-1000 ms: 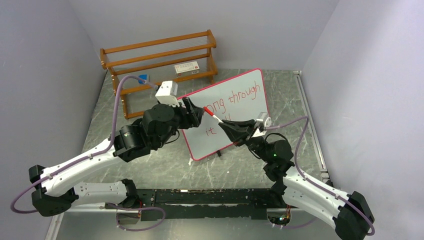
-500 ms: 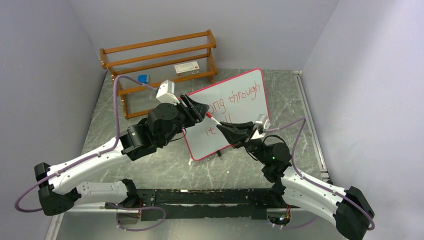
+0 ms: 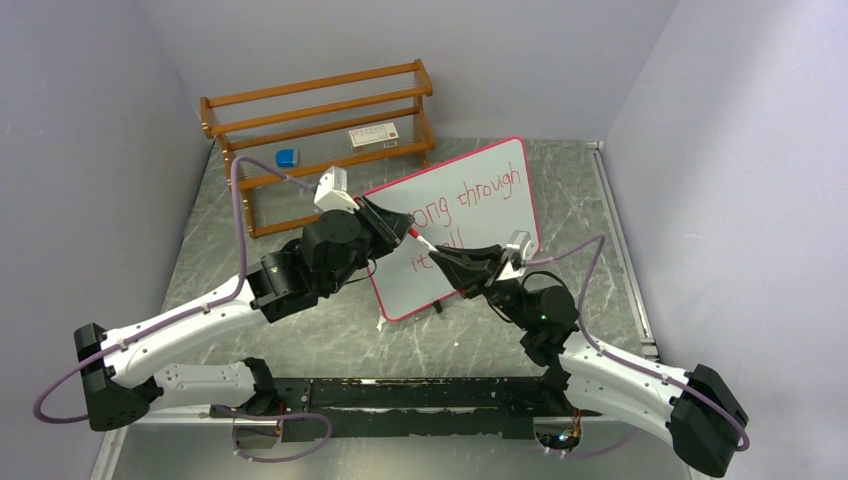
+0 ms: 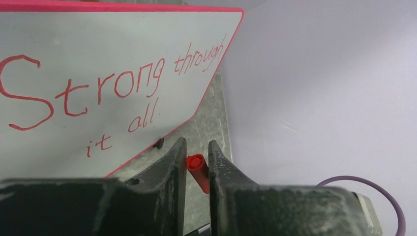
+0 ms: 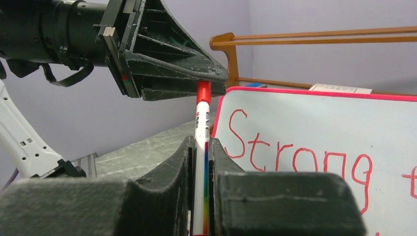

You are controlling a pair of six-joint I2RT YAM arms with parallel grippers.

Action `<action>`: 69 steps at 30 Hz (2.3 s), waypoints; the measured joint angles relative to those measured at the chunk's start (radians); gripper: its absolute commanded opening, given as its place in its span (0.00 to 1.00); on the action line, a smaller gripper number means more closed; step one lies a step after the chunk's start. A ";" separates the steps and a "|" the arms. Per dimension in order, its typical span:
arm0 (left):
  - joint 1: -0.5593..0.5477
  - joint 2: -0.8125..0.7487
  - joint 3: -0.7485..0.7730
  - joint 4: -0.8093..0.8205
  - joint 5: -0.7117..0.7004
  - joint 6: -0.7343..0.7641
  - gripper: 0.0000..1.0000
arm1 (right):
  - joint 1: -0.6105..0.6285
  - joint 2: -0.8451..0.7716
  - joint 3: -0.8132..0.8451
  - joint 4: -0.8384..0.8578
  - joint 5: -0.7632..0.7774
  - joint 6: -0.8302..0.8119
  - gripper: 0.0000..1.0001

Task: Write a sentence on the whiteboard
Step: Close the whiteboard marker at the center of the board, then place the whiteboard marker at the center of the board.

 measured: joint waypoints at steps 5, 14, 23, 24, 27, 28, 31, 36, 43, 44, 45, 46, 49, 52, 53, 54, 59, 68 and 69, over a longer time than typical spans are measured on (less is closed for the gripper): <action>0.003 -0.030 -0.044 0.040 0.012 -0.049 0.05 | 0.007 0.012 0.000 0.022 0.004 0.001 0.00; 0.030 -0.055 -0.129 0.159 0.056 -0.119 0.05 | 0.013 0.057 0.007 0.059 0.024 0.017 0.00; 0.023 -0.092 -0.211 0.372 0.034 -0.109 0.05 | 0.013 0.114 0.066 0.098 0.045 0.129 0.00; 0.019 -0.097 -0.222 0.396 0.032 -0.108 0.05 | 0.013 0.118 0.067 0.110 0.048 0.148 0.00; 0.003 -0.111 -0.246 0.451 0.016 -0.105 0.05 | 0.017 0.130 0.067 0.142 0.060 0.207 0.00; -0.004 -0.116 -0.250 0.465 0.010 -0.100 0.05 | 0.017 0.134 0.067 0.155 0.061 0.228 0.00; -0.020 -0.131 -0.256 0.487 0.004 -0.089 0.05 | 0.018 0.137 0.067 0.182 0.060 0.275 0.00; -0.041 -0.179 -0.275 0.456 -0.018 -0.089 0.14 | 0.027 0.126 0.069 0.164 0.036 0.297 0.00; -0.090 -0.220 -0.236 0.253 -0.087 0.021 0.45 | 0.031 0.008 0.108 -0.097 0.149 0.255 0.00; -0.101 -0.220 -0.219 0.213 -0.097 0.051 0.49 | 0.017 -0.015 0.118 -0.152 0.211 0.238 0.00; -0.109 -0.220 -0.196 0.171 -0.112 0.092 0.53 | 0.008 -0.039 0.129 -0.207 0.266 0.221 0.00; -0.114 -0.222 -0.173 0.137 -0.132 0.135 0.57 | 0.005 -0.061 0.139 -0.262 0.321 0.206 0.00; -0.111 -0.223 -0.105 0.038 -0.203 0.257 0.67 | 0.000 -0.113 0.169 -0.425 0.452 0.166 0.00; -0.079 -0.221 -0.042 -0.042 -0.258 0.378 0.71 | -0.021 -0.142 0.203 -0.589 0.587 0.129 0.00; -0.066 -0.220 -0.029 -0.059 -0.267 0.418 0.73 | -0.031 -0.145 0.208 -0.623 0.619 0.122 0.00; -0.030 -0.220 -0.022 -0.068 -0.272 0.447 0.73 | -0.045 -0.148 0.214 -0.668 0.655 0.113 0.00; 0.159 -0.207 -0.027 -0.098 -0.237 0.570 0.76 | -0.159 -0.156 0.217 -0.834 0.781 0.086 0.00; 0.404 -0.304 -0.206 -0.126 -0.099 0.647 0.83 | -0.639 -0.115 0.213 -1.006 0.664 0.155 0.00; 0.414 -0.329 -0.224 -0.130 -0.095 0.656 0.84 | -0.682 -0.109 0.206 -1.014 0.639 0.170 0.00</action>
